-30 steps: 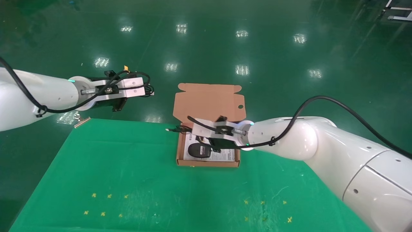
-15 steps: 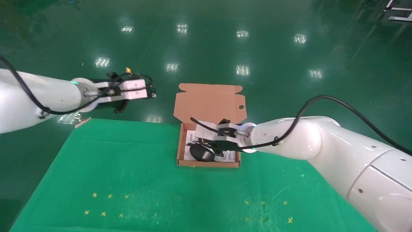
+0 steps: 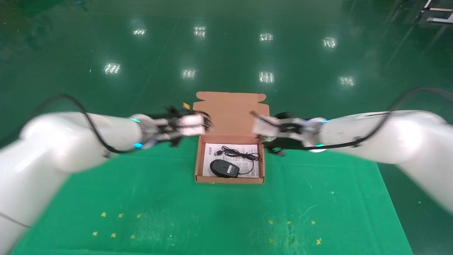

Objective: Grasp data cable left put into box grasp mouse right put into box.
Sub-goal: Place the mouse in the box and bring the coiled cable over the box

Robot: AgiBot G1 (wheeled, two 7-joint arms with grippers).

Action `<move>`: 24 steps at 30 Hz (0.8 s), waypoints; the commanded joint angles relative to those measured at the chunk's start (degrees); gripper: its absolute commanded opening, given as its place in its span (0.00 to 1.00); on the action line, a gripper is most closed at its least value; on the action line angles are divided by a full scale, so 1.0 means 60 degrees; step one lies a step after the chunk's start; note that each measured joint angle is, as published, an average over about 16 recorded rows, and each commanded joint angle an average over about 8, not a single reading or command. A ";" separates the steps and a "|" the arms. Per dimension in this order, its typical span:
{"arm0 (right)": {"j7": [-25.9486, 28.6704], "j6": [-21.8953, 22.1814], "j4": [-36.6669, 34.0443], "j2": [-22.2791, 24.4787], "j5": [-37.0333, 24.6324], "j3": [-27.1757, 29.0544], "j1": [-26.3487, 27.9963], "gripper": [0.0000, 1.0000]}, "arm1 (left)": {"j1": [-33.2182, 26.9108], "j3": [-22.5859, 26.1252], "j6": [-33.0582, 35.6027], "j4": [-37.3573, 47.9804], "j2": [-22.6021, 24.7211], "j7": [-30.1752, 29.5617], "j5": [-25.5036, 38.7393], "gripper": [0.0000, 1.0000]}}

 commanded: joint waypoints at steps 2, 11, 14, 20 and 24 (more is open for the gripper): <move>0.0372 -0.0126 0.0695 0.0721 -0.0301 -0.0075 0.0171 1.00 | 0.0166 0.0092 -0.0553 0.0507 0.0442 0.0327 -0.0235 0.00; 0.2145 -0.1033 0.3553 0.2731 -0.1837 -0.0268 0.0793 1.00 | 0.0419 0.1180 -0.1638 0.1095 0.0740 0.1045 -0.1983 0.00; 0.2706 -0.1318 0.4235 0.3116 -0.2408 -0.0296 0.0930 1.00 | 0.0411 0.1665 -0.1933 0.1155 0.0766 0.1065 -0.2494 0.00; 0.3289 -0.1641 0.4702 0.3419 -0.2956 -0.0313 0.1027 1.00 | 0.0320 0.2579 -0.2457 0.1132 0.0787 0.0989 -0.3297 0.00; 0.3290 -0.1721 0.4756 0.3513 -0.2958 -0.0324 0.1045 1.00 | 0.0241 0.3005 -0.2699 0.1103 0.0789 0.0935 -0.3736 0.13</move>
